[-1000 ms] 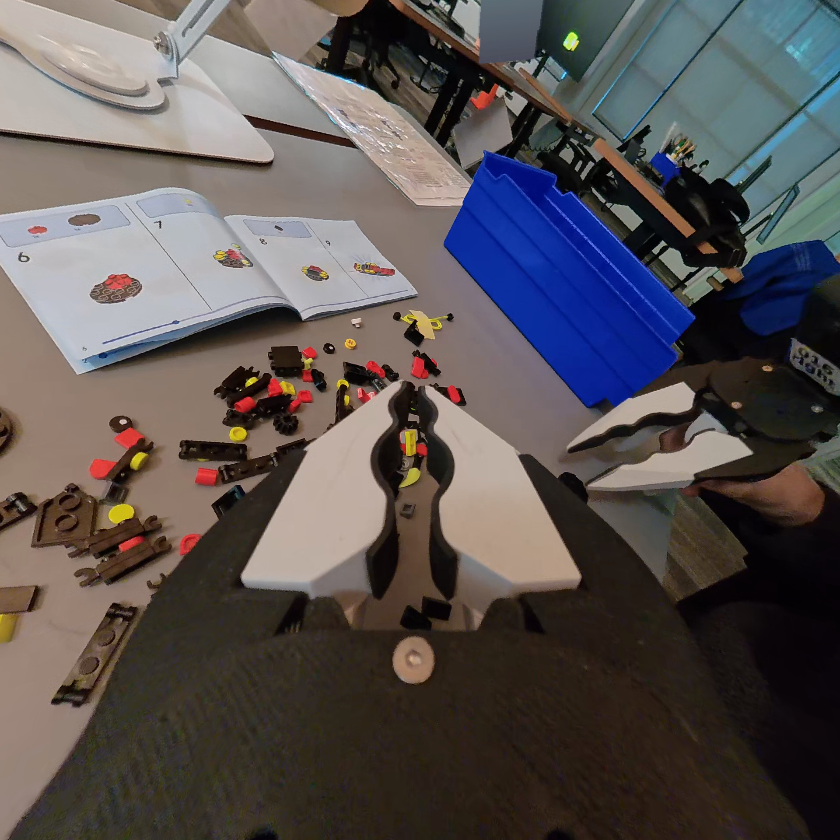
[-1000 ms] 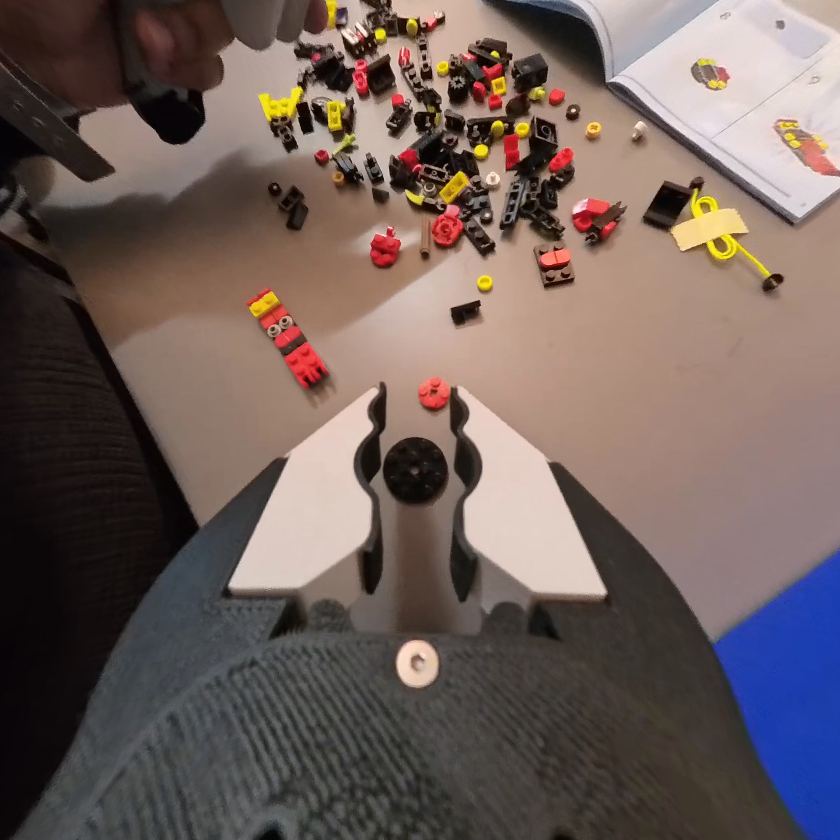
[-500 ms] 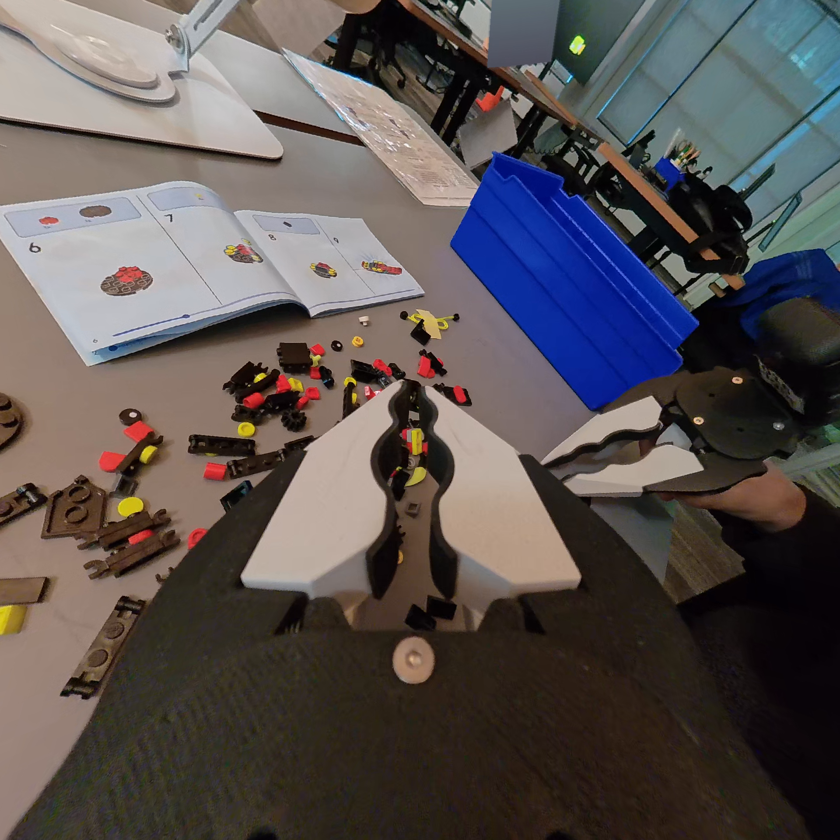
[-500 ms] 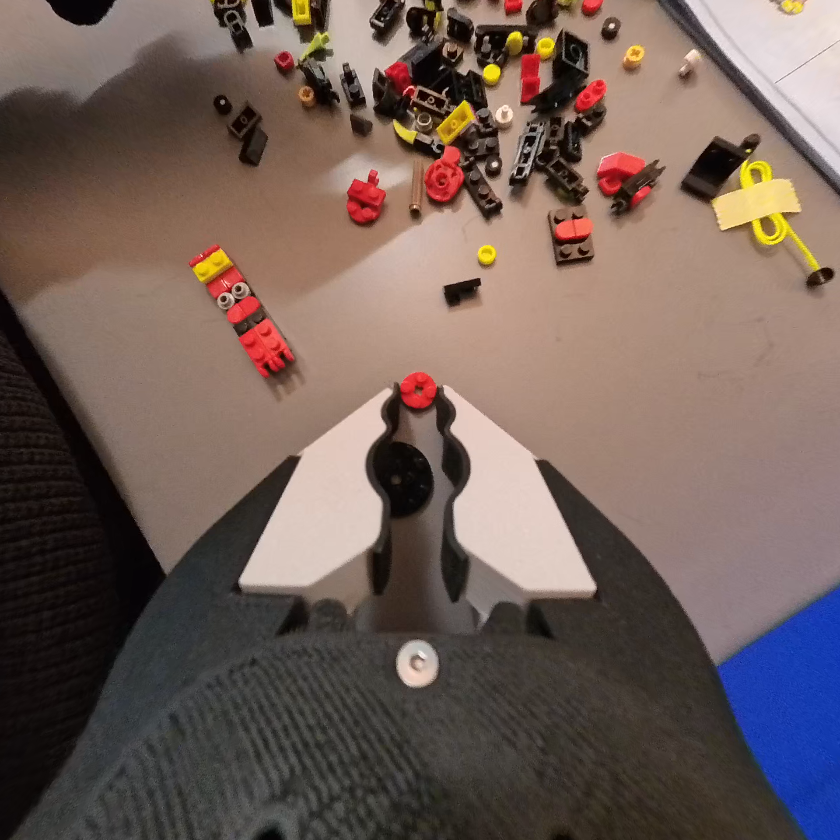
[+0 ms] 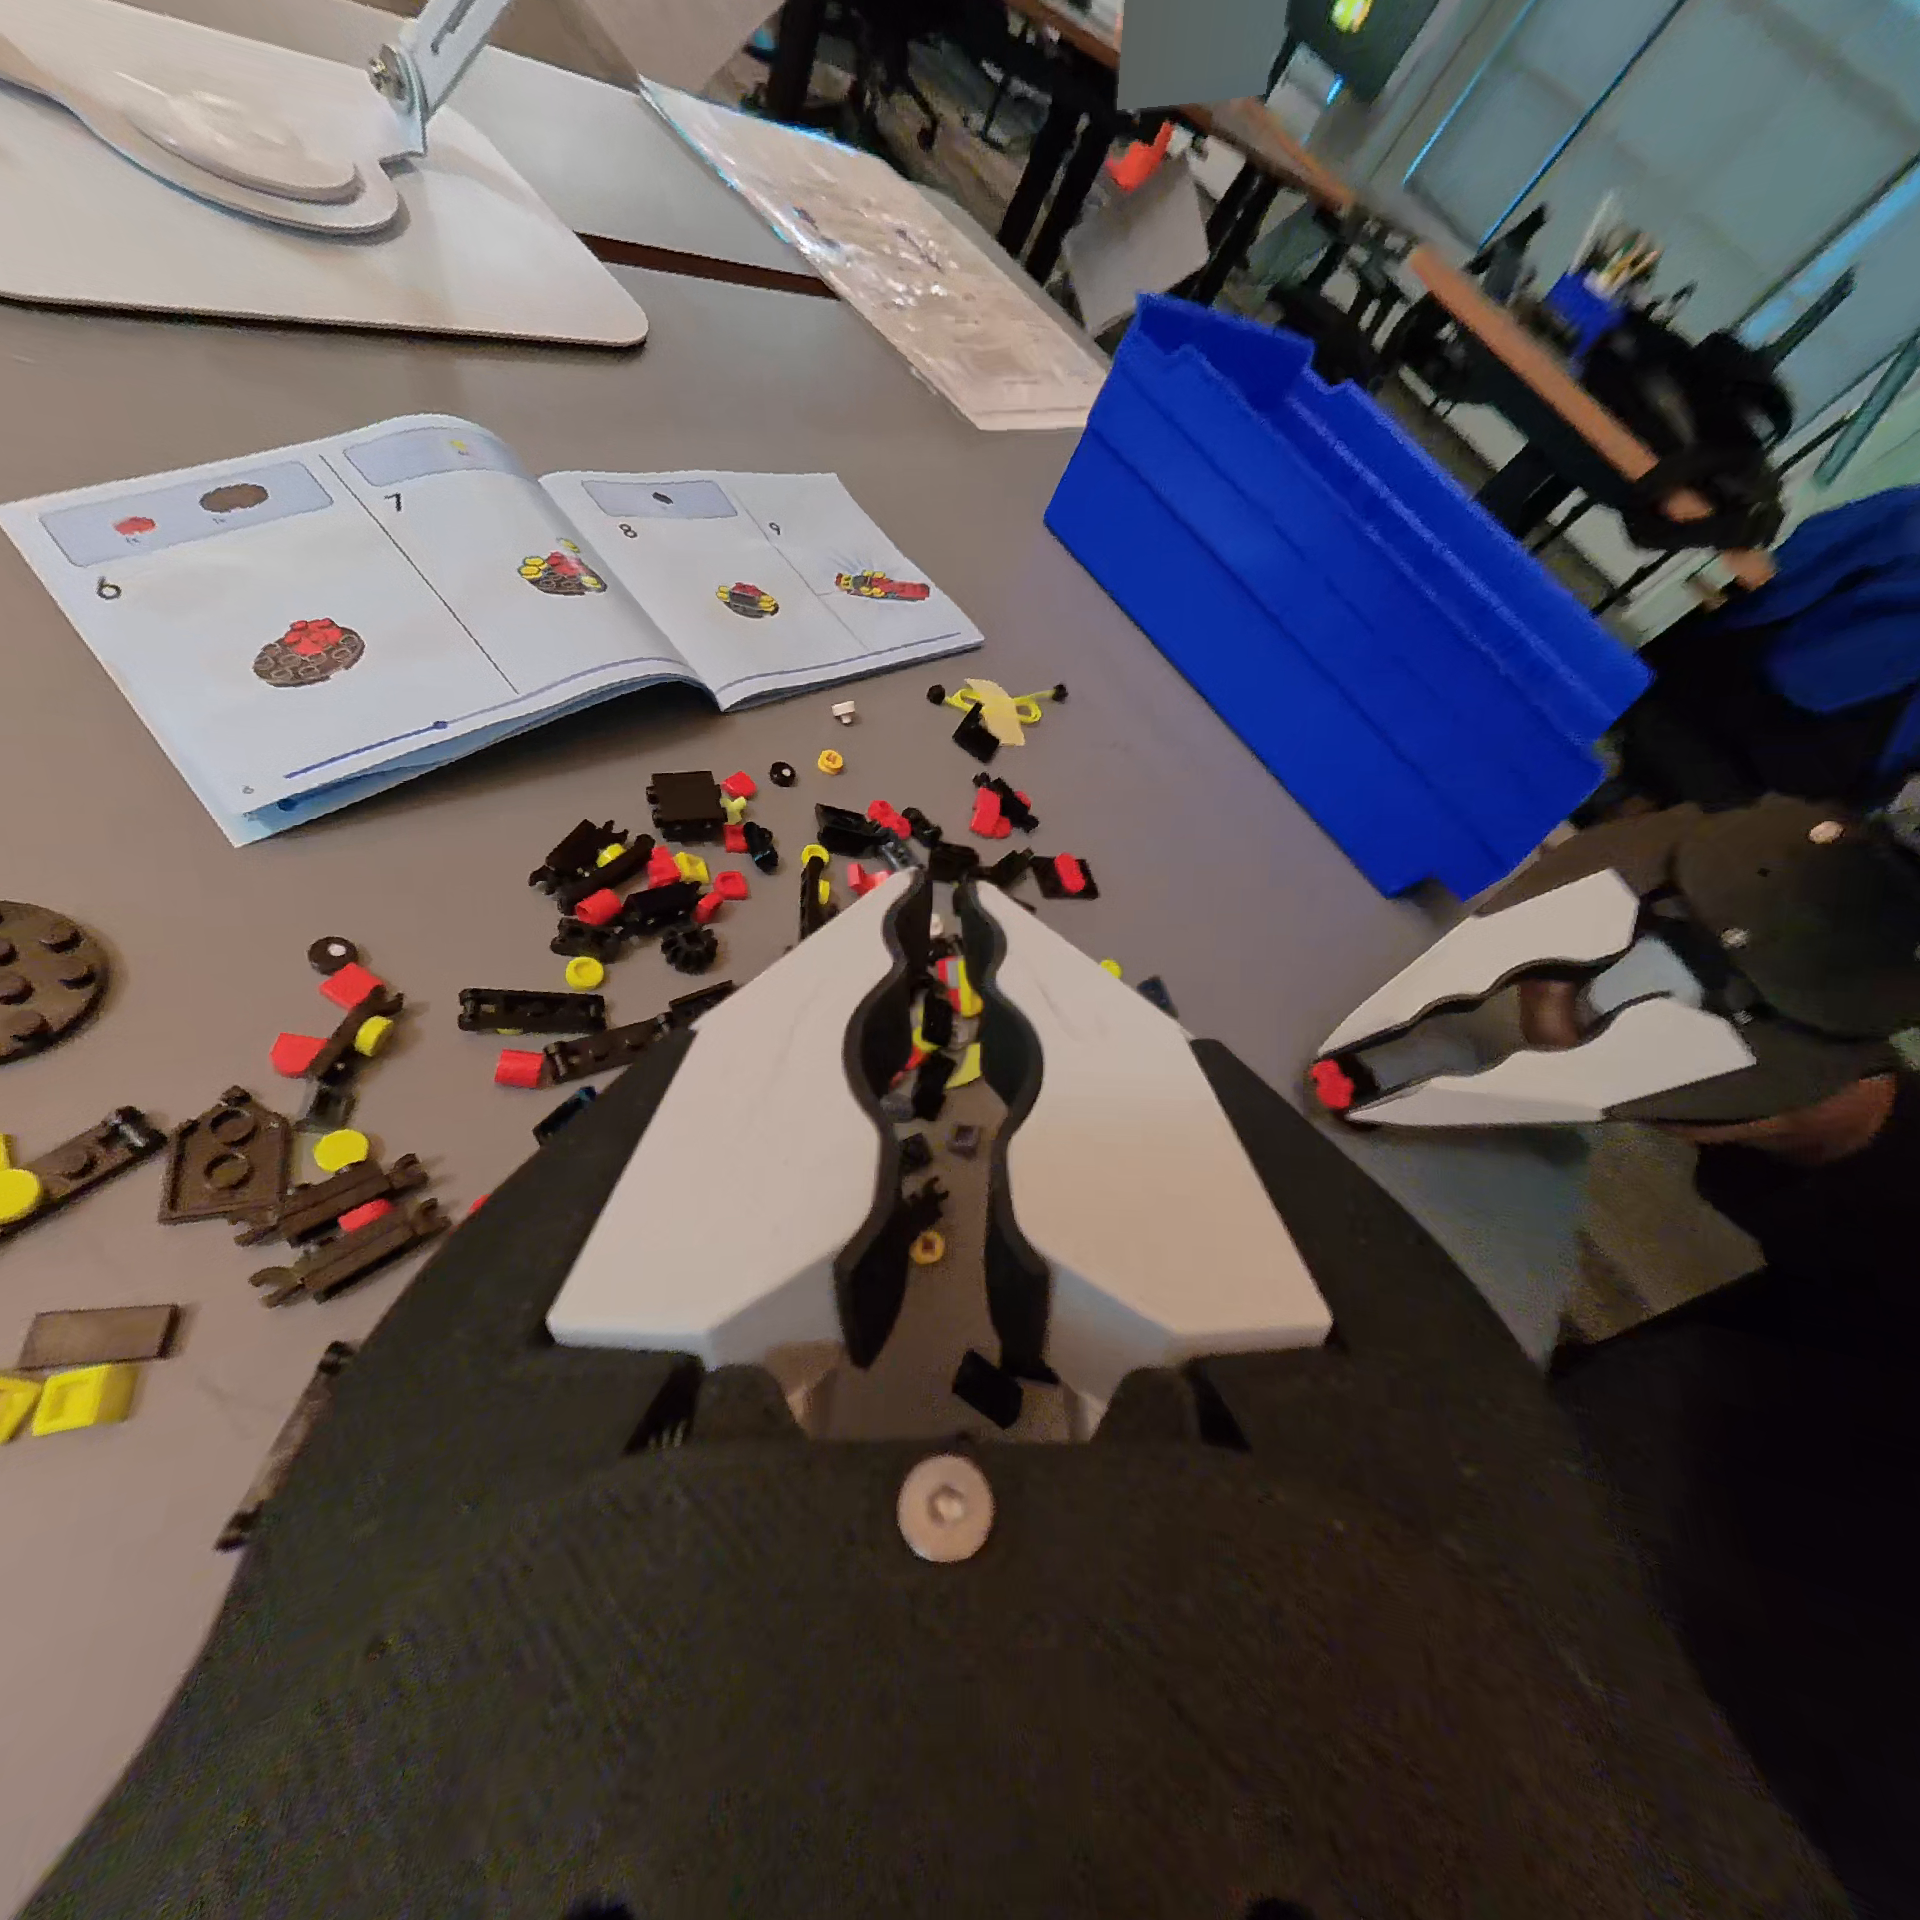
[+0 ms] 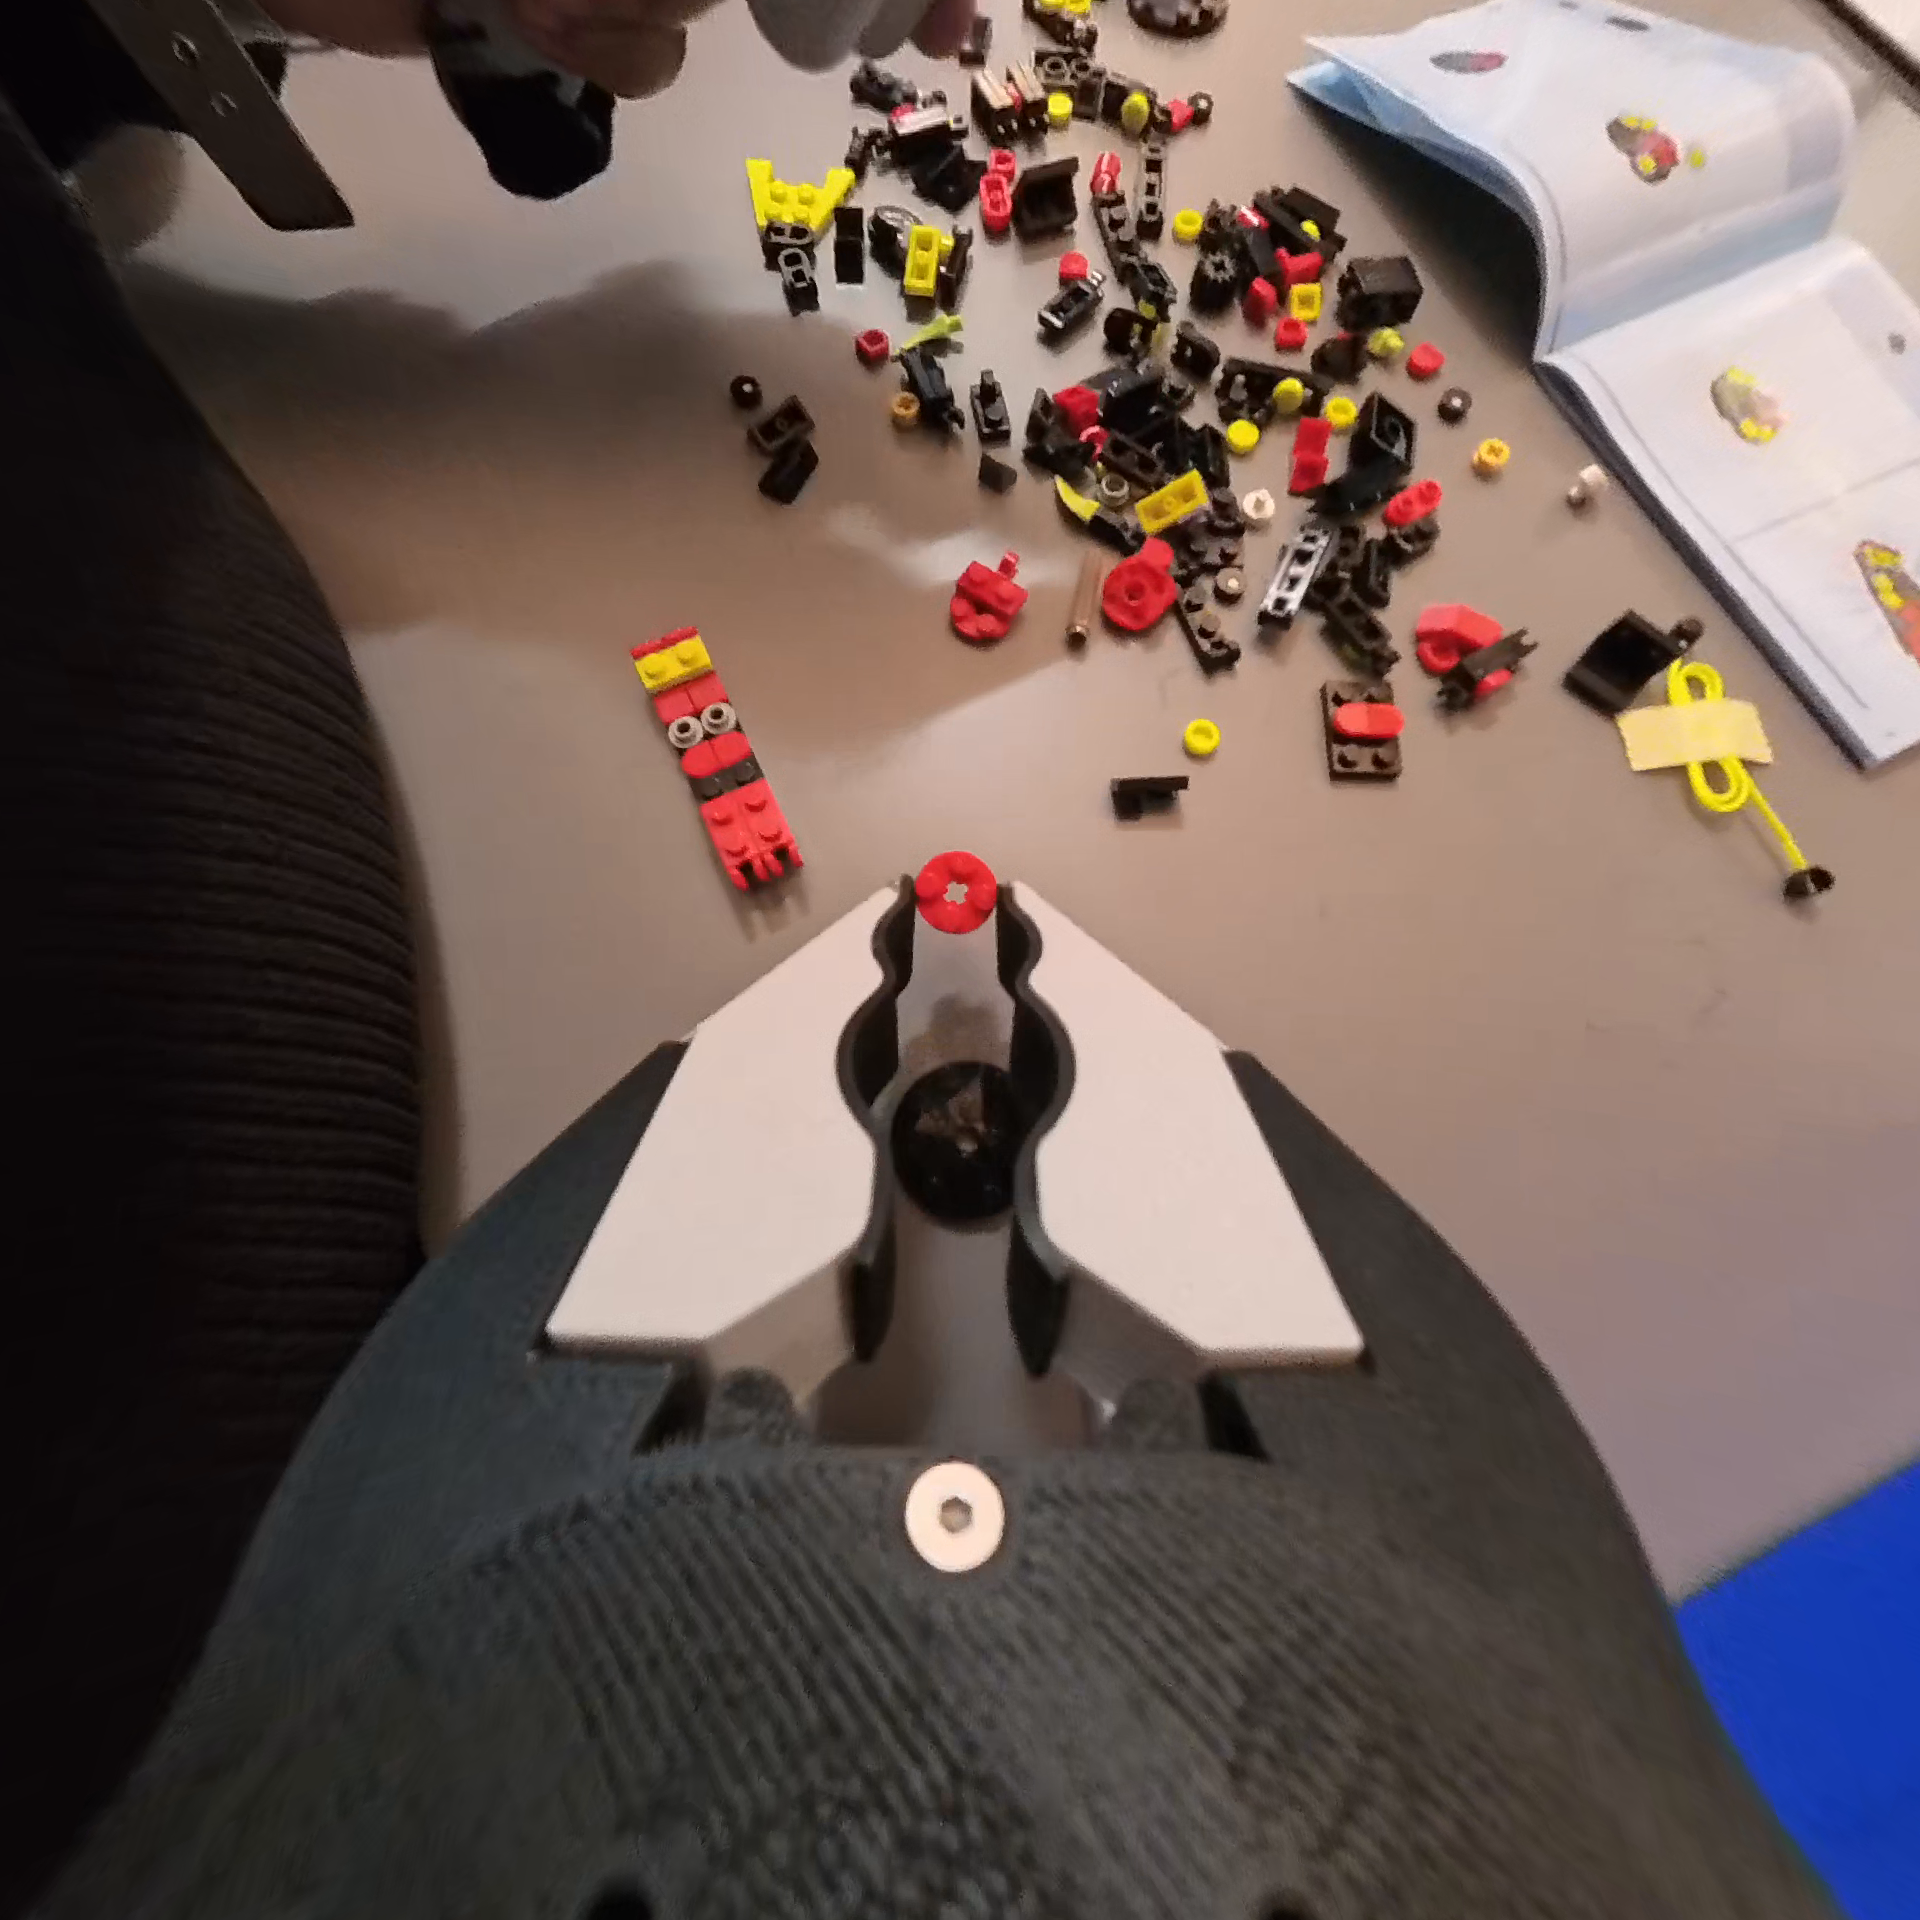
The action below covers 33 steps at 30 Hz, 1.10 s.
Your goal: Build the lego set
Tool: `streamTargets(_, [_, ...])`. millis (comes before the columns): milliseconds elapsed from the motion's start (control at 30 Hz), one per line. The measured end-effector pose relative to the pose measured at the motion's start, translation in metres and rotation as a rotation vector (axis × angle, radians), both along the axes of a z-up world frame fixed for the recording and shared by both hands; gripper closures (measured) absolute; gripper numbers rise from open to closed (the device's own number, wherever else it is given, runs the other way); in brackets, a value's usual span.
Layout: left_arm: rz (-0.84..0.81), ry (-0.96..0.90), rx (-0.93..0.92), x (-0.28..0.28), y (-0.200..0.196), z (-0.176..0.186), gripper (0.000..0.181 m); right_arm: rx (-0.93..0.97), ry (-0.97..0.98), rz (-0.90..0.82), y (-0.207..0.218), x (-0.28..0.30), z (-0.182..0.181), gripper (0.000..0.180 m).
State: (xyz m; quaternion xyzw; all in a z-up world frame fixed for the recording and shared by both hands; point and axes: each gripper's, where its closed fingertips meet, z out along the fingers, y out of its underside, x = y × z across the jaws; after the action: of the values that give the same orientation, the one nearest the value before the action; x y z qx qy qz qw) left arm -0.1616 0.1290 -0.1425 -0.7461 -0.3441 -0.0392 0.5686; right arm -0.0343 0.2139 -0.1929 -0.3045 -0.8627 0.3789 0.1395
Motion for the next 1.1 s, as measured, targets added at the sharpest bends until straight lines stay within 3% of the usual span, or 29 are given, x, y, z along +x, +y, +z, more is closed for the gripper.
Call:
streamTargets(433, [-0.023, -0.021, -0.013, 0.001, 0.000, -0.006, 0.177, -0.148, -0.025, -0.054, 0.005, -0.014, 0.008, 0.166])
streamTargets(1100, [-0.024, -0.040, -0.019, 0.002, 0.000, -0.010, 0.177, -0.160, -0.013, -0.048, 0.005, -0.013, 0.011, 0.166])
